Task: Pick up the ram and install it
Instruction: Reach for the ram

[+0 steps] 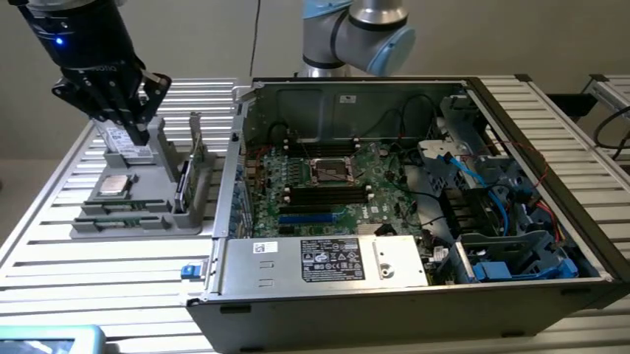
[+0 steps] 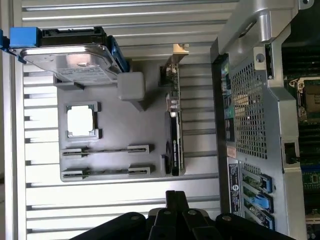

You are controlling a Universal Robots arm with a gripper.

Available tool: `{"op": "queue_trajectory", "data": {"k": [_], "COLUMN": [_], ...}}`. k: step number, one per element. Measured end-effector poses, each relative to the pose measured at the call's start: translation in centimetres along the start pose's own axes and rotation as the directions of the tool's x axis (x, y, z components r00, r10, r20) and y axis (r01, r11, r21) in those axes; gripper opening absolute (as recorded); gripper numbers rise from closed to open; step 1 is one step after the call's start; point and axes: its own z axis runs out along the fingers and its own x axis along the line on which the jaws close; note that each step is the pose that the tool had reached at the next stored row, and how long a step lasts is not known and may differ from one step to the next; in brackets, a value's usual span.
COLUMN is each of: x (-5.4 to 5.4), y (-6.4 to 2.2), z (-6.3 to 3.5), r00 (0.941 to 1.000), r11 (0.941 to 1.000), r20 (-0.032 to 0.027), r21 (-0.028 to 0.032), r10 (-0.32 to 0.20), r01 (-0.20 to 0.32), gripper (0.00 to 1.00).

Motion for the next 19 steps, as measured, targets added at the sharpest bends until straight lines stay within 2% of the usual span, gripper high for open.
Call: {"op": "queue_trajectory", "data": {"k": [7,10,14,19], "x": [3.1,4.2,5.0,5.4], "y": [-0.24,-0.31,-0.11,0.82], "z": [0.56,0.93,1.47,2.3], "r00": [1.0,1.0,1.0,1.0], "r11": [1.0,1.0,1.0,0.9999], "r20": [0.0,0.0002,0.0004,0.0006], "r21": [0.0002,0.0026,0.0079,0.0125], "r10": [0.0,0.0,-0.003,-0.006], "r01": [0.0,0.0,0.003,0.006], "gripper": [0.11,0.11,0.11,0.11]}}
